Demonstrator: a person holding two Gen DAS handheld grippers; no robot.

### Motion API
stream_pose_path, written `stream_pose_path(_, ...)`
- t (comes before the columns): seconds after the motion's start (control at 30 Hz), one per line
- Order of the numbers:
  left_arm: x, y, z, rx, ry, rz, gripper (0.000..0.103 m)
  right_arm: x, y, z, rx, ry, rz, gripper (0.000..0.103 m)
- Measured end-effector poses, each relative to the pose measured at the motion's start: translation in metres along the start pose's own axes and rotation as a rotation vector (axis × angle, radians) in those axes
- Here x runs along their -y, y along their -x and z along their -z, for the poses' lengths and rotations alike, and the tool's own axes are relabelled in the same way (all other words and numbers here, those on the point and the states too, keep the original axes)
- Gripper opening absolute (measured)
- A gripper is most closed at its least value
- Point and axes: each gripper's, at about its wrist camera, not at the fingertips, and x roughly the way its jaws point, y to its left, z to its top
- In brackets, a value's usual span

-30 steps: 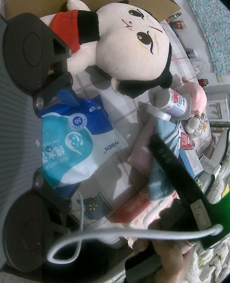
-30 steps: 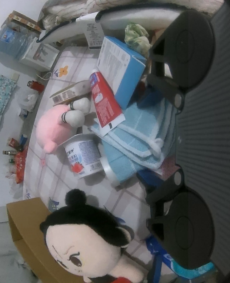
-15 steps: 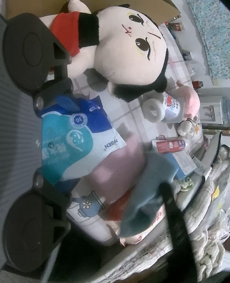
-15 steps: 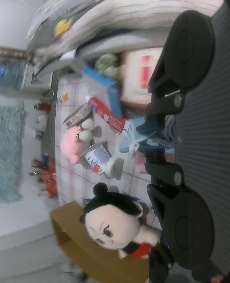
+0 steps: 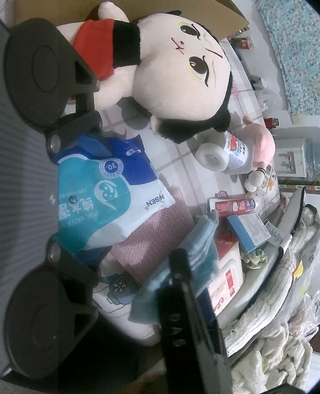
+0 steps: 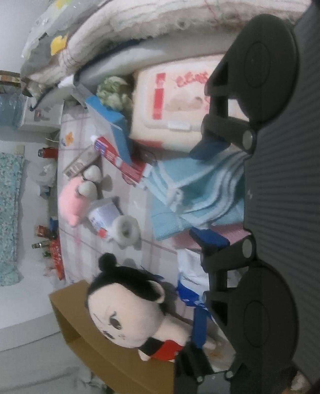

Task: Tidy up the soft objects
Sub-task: 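Close left tool on the wipes pack while right tool grasps and lifts the towel, then carry the wipes pack in left tool and towel in right tool to the cardboard box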

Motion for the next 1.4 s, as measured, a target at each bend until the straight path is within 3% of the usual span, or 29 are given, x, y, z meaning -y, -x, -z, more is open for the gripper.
stream_pose_path(0.13,0.000,0.000,0.001,0.010,-0.001,-0.001,0.075,-0.003,-0.009,0.005,-0.025,0.009,0.009,0.065)
stream_pose_path(0.17,-0.001,0.000,0.001,0.013,0.000,-0.001,0.075,-0.004,-0.012,0.006,-0.029,0.014,0.013,0.060)
stream_pose_path(0.2,-0.002,0.000,0.001,0.017,0.002,0.000,0.075,-0.004,-0.014,0.007,-0.034,0.022,0.017,0.046)
stream_pose_path(0.3,-0.004,0.004,0.001,0.041,0.007,-0.002,0.069,-0.002,-0.018,0.007,-0.049,0.012,0.023,0.024)
stream_pose_path(0.37,-0.007,0.007,-0.001,0.055,0.021,0.005,0.063,0.003,-0.012,0.003,-0.020,-0.014,0.041,0.020)
stream_pose_path(0.43,-0.011,0.009,-0.002,0.064,0.042,0.022,0.054,0.009,-0.002,-0.002,0.022,-0.042,0.047,0.018)
stream_pose_path(0.6,-0.012,0.014,-0.003,0.081,0.052,0.022,0.048,0.025,0.020,-0.010,0.104,-0.124,0.048,0.018)
stream_pose_path(0.7,-0.009,0.021,0.000,0.110,0.042,0.017,0.038,0.028,0.036,-0.009,0.168,-0.152,0.057,0.018)
stream_pose_path(0.83,-0.008,0.026,0.002,0.113,0.043,0.021,0.036,0.029,0.057,-0.006,0.235,-0.177,0.043,0.018)
stream_pose_path(0.93,-0.006,0.025,0.004,0.092,0.027,0.030,0.038,0.027,0.069,0.000,0.262,-0.204,0.025,0.018)
stream_pose_path(1.0,-0.005,0.025,0.007,0.081,0.022,0.047,0.048,0.027,0.076,0.007,0.265,-0.226,-0.008,0.018)
stream_pose_path(1.13,-0.008,0.030,0.016,0.092,0.027,0.062,0.081,0.021,0.085,0.028,0.263,-0.278,-0.076,0.018)
stream_pose_path(1.4,-0.011,0.010,0.002,0.005,0.016,0.014,0.088,0.017,0.081,0.068,0.248,-0.391,-0.167,0.018)
